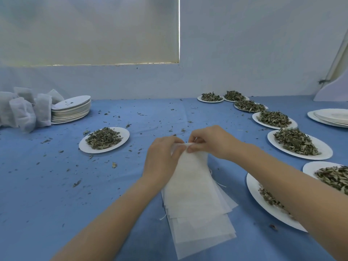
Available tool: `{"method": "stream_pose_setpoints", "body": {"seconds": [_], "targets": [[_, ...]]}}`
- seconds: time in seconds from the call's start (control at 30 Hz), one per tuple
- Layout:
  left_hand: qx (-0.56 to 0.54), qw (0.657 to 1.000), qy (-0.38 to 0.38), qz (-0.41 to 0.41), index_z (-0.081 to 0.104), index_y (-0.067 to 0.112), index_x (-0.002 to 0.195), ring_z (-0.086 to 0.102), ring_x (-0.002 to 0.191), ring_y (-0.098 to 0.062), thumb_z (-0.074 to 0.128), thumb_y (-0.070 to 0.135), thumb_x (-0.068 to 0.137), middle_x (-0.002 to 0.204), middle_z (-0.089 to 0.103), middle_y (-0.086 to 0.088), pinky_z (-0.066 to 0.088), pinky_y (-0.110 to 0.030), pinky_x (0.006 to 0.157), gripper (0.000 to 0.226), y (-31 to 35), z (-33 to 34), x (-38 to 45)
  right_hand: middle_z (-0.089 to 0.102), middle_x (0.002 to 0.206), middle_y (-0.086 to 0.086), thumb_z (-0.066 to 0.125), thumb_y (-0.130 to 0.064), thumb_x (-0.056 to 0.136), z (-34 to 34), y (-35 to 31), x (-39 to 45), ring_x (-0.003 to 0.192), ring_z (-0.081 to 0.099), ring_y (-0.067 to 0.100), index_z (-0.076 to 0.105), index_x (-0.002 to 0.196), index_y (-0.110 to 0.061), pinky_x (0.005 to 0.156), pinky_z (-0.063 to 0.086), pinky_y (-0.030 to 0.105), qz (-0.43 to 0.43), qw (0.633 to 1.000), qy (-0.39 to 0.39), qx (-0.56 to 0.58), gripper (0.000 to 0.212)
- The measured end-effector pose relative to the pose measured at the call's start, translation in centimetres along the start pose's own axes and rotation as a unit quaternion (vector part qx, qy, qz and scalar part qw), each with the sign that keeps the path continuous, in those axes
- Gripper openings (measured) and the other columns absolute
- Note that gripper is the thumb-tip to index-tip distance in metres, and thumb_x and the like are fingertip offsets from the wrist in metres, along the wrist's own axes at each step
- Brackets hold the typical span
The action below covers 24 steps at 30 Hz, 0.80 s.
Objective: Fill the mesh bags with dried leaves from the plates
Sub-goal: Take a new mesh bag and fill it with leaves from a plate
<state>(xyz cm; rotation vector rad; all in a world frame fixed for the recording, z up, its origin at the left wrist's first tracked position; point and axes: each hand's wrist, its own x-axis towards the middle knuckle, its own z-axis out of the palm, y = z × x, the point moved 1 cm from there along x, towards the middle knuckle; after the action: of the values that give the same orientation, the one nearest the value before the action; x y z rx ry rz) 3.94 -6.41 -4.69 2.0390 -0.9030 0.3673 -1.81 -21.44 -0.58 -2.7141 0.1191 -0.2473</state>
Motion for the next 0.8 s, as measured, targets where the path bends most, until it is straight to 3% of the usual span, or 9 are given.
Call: {"method": "stream_pose_setpoints", "body": {"seconds": [0.07, 0.17, 0.23, 0.3, 0.4, 0.47, 0.57, 0.67, 0.8], "targets": [[-0.061, 0.997, 0.012, -0.034, 0.061, 0.034, 0.081, 0.048, 0.08, 0.003, 0.062, 0.03, 0.085, 0.082, 0.06, 0.021, 0.031, -0.001, 0.07, 0.006, 0.4, -0.4, 0.4, 0.061, 0.086, -0.007, 0.067, -0.036, 0.084, -0.6, -0.1, 0.1, 0.083, 0.053, 0.009, 0.068, 0.087, -0.022, 0.074, 0.041, 0.022, -0.02, 1.0, 0.021, -0.005, 0.015], [-0.131, 0.987, 0.04, -0.085, 0.057, 0.038, 0.075, 0.051, 0.072, 0.008, 0.063, 0.033, 0.085, 0.075, 0.061, 0.013, 0.036, -0.002, 0.063, 0.013, 0.8, -1.1, 1.1, 0.06, 0.101, 0.003, 0.065, -0.031, 0.086, -1.3, -0.6, 0.3, 0.081, 0.049, 0.009, 0.073, 0.092, -0.015, 0.074, 0.035, 0.019, -0.053, 0.996, 0.061, -0.022, 0.019], [-0.149, 0.981, 0.059, -0.11, 0.057, 0.036, 0.078, 0.05, 0.067, 0.014, 0.06, 0.034, 0.087, 0.075, 0.058, 0.014, 0.036, -0.001, 0.06, 0.009, 1.0, -1.6, 1.7, 0.064, 0.095, 0.007, 0.064, -0.027, 0.087, -1.7, -1.1, 0.5, 0.075, 0.051, 0.009, 0.073, 0.093, -0.009, 0.071, 0.036, 0.02, -0.079, 0.992, 0.092, -0.029, 0.021], [-0.165, 0.976, 0.075, -0.121, 0.057, 0.034, 0.084, 0.051, 0.068, 0.018, 0.059, 0.035, 0.088, 0.08, 0.058, 0.019, 0.035, 0.001, 0.058, 0.005, 1.0, -2.1, 2.3, 0.065, 0.081, -0.002, 0.068, -0.025, 0.084, -2.0, -1.7, 0.7, 0.073, 0.053, 0.005, 0.073, 0.092, -0.019, 0.071, 0.038, 0.014, -0.089, 0.988, 0.123, 0.017, 0.011], [-0.155, 0.98, 0.054, -0.116, 0.056, 0.041, 0.095, 0.053, 0.074, 0.009, 0.056, 0.04, 0.089, 0.088, 0.059, 0.019, 0.035, 0.0, 0.056, 0.006, 0.6, -3.0, 2.9, 0.064, 0.072, -0.01, 0.07, -0.023, 0.083, -2.4, -2.3, 1.2, 0.066, 0.054, -0.003, 0.062, 0.081, -0.038, 0.066, 0.04, 0.009, -0.086, 0.984, 0.133, 0.077, 0.017], [-0.135, 0.986, 0.026, -0.092, 0.058, 0.044, 0.093, 0.056, 0.085, 0.002, 0.056, 0.042, 0.089, 0.095, 0.06, 0.021, 0.036, -0.002, 0.065, 0.005, 0.4, -3.2, 3.0, 0.066, 0.079, -0.009, 0.067, -0.024, 0.085, -2.5, -2.4, 1.6, 0.068, 0.054, -0.004, 0.061, 0.083, -0.034, 0.068, 0.041, 0.012, -0.085, 0.989, 0.113, 0.051, 0.012], [-0.131, 0.988, 0.036, -0.075, 0.057, 0.042, 0.083, 0.052, 0.098, -0.003, 0.06, 0.037, 0.087, 0.099, 0.056, 0.021, 0.039, -0.019, 0.08, 0.007, 0.1, -3.0, 3.1, 0.057, 0.099, -0.007, 0.064, -0.025, 0.087, -2.8, -2.5, 2.1, 0.09, 0.051, 0.005, 0.063, 0.092, -0.027, 0.082, 0.041, 0.021, -0.078, 0.993, 0.083, -0.007, 0.005], [-0.195, 0.974, 0.056, -0.105, 0.052, 0.034, 0.079, 0.056, 0.09, -0.008, 0.065, 0.027, 0.085, 0.092, 0.059, 0.012, 0.045, -0.021, 0.078, 0.016, 0.1, -3.0, 3.5, 0.044, 0.104, -0.005, 0.063, -0.026, 0.088, -2.8, -3.0, 2.4, 0.101, 0.038, 0.009, 0.066, 0.098, -0.023, 0.086, 0.031, 0.021, -0.093, 0.99, 0.093, -0.044, 0.012], [-0.231, 0.962, 0.08, -0.118, 0.06, 0.023, 0.083, 0.063, 0.086, -0.012, 0.068, 0.025, 0.084, 0.088, 0.066, 0.006, 0.049, -0.025, 0.079, 0.008, 0.2, -4.2, 4.2, 0.048, 0.095, -0.006, 0.063, -0.044, 0.081, -2.8, -4.9, 3.0, 0.085, 0.044, 0.008, 0.066, 0.089, -0.03, 0.071, 0.032, 0.02, -0.085, 0.99, 0.111, -0.018, 0.017]]}}
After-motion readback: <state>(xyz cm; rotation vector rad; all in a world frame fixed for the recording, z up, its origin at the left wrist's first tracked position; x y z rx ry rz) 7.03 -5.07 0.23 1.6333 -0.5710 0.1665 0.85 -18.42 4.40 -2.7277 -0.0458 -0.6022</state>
